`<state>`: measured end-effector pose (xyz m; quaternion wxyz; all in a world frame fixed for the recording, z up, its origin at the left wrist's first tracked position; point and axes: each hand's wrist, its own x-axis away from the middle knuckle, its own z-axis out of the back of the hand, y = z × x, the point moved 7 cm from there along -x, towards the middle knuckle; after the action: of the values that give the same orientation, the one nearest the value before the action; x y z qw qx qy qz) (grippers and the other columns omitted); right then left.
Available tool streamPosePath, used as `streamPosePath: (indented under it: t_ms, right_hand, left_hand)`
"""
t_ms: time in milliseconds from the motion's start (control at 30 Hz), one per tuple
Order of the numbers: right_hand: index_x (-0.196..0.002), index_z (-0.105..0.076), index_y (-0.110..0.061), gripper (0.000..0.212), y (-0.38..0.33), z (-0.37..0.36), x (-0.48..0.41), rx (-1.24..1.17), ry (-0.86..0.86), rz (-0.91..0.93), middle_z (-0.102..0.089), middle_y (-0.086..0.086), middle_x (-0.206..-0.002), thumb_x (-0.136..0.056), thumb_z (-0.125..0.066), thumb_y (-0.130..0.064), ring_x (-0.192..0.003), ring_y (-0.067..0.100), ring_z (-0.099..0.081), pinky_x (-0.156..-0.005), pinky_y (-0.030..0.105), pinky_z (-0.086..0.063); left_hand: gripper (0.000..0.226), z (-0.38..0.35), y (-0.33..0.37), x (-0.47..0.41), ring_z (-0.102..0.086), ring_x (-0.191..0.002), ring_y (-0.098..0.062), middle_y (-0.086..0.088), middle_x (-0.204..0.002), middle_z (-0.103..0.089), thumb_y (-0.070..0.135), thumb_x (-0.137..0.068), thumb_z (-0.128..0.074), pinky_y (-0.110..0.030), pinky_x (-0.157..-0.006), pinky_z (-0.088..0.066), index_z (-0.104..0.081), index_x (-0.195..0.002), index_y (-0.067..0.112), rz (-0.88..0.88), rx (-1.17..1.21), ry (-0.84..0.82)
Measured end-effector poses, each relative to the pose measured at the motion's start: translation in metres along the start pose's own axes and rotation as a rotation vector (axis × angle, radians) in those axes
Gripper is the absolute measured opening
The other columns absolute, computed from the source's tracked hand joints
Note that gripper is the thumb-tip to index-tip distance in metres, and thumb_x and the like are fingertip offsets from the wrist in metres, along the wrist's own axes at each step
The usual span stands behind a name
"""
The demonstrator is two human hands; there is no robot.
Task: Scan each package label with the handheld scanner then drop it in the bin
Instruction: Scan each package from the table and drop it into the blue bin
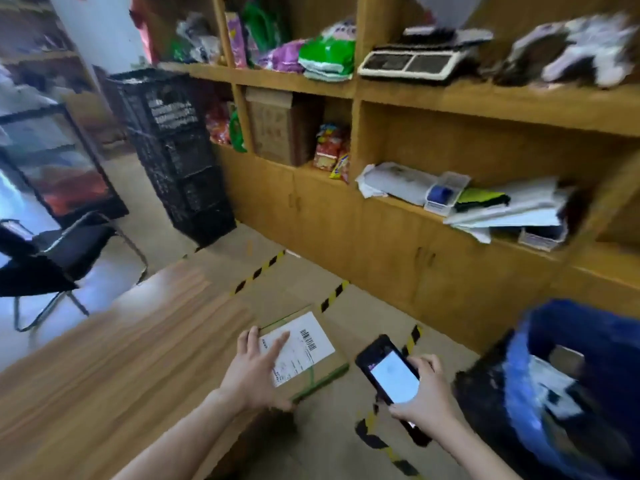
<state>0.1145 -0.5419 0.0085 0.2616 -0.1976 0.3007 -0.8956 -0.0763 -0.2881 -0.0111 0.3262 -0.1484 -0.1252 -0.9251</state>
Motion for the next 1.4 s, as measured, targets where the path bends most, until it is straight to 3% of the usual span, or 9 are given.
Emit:
streamPosePath:
  t_ms: [167, 367, 500, 600, 700, 967, 1100, 1233, 1400]
  right_hand:
    - [-0.122, -0.046, -0.018, 0.083, 0.129, 0.084, 0.05, -0.08, 0.238, -0.297, -0.028, -0.007, -0.111, -0.047, -0.078, -0.033, -0.097, 0.006, -0.04, -0.078, 0.019, -0.038]
    - [-0.112, -0.051, -0.016, 0.073, 0.254, 0.143, 0.113, -0.205, 0.416, -0.584, -0.043, -0.002, -0.106, -0.043, -0.076, -0.024, -0.098, 0.007, -0.038, -0.067, 0.001, -0.032]
    - [-0.1, -0.05, -0.021, 0.059, 0.302, 0.175, 0.122, -0.218, 0.476, -0.72, -0.045, -0.014, -0.089, -0.047, -0.077, -0.024, -0.105, 0.016, -0.039, -0.074, 0.019, -0.037]
    - [-0.101, -0.056, -0.021, 0.058, 0.327, 0.195, 0.112, -0.196, 0.473, -0.77, -0.054, -0.005, -0.096, -0.046, -0.072, -0.032, -0.111, 0.02, -0.04, -0.077, 0.016, -0.033]
    - [-0.114, -0.058, -0.009, 0.067, 0.352, 0.207, 0.104, -0.272, 0.532, -0.847, -0.053, 0.006, -0.106, -0.051, -0.078, -0.022, -0.116, 0.023, -0.038, -0.075, 0.017, -0.033]
    - [-0.105, -0.051, -0.025, 0.07, 0.41, 0.22, 0.076, -0.421, 0.539, -1.01, -0.046, -0.003, -0.107, -0.042, -0.077, -0.035, -0.095, 0.003, -0.039, -0.068, 0.01, -0.035]
    - [-0.093, -0.044, -0.029, 0.059, 0.457, 0.236, 0.042, -0.554, 0.555, -1.045, -0.038, -0.012, -0.099, -0.048, -0.081, -0.023, -0.09, -0.002, -0.035, -0.058, 0.009, -0.033]
    - [-0.104, -0.054, -0.016, 0.064, 0.52, 0.247, 0.003, -0.536, 0.558, -1.08, -0.048, 0.0, -0.109, -0.049, -0.084, -0.026, -0.101, 0.014, -0.043, -0.072, 0.023, -0.037]
    - [-0.121, -0.053, -0.011, 0.08, 0.608, 0.245, -0.048, -0.533, 0.586, -1.113, -0.048, 0.005, -0.121, -0.051, -0.087, -0.03, -0.116, 0.019, -0.043, -0.082, 0.026, -0.038]
  left_hand:
    - [0.131, -0.007, 0.184, -0.074, 0.017, -0.143, -0.04, -0.013, -0.157, 0.015, 0.078, -0.044, -0.064, -0.054, -0.115, -0.02, 0.016, -0.144, 0.052, -0.316, -0.141, -0.07]
    - [0.135, -0.049, 0.396, -0.11, 0.018, -0.143, -0.038, -0.014, -0.157, 0.015, 0.077, -0.042, -0.067, -0.055, -0.11, -0.033, 0.009, -0.148, 0.045, -0.696, -0.351, -0.164]
    - [0.138, -0.077, 0.493, -0.133, 0.022, -0.143, -0.041, -0.018, -0.157, 0.021, 0.079, -0.044, -0.069, -0.055, -0.115, -0.016, 0.015, -0.148, 0.045, -0.83, -0.481, -0.219]
    - [0.142, -0.095, 0.543, -0.156, 0.022, -0.142, -0.043, -0.02, -0.156, 0.023, 0.085, -0.04, -0.066, -0.056, -0.116, -0.009, 0.017, -0.147, 0.043, -0.888, -0.52, -0.249]
    - [0.146, -0.109, 0.587, -0.179, 0.022, -0.142, -0.044, -0.02, -0.156, 0.023, 0.088, -0.038, -0.066, -0.058, -0.115, -0.01, 0.016, -0.148, 0.041, -0.912, -0.551, -0.267]
    - [0.148, -0.151, 0.656, -0.211, 0.015, -0.141, -0.041, -0.014, -0.154, 0.012, 0.094, -0.027, -0.06, -0.055, -0.113, -0.022, 0.005, -0.15, 0.041, -0.848, -0.488, -0.354]
    - [0.146, -0.178, 0.689, -0.224, 0.013, -0.142, -0.042, -0.014, -0.154, 0.011, 0.092, -0.031, -0.062, -0.055, -0.114, -0.023, 0.003, -0.15, 0.039, -0.799, -0.459, -0.353]
    - [0.142, -0.214, 0.721, -0.24, 0.018, -0.141, -0.042, -0.016, -0.154, 0.018, 0.085, -0.036, -0.066, -0.053, -0.115, -0.021, 0.004, -0.151, 0.038, -0.732, -0.418, -0.353]
    - [0.138, -0.278, 0.771, -0.268, 0.012, -0.14, -0.04, -0.015, -0.153, 0.01, 0.08, -0.036, -0.068, -0.051, -0.11, -0.031, 0.002, -0.148, 0.041, -0.656, -0.362, -0.312]
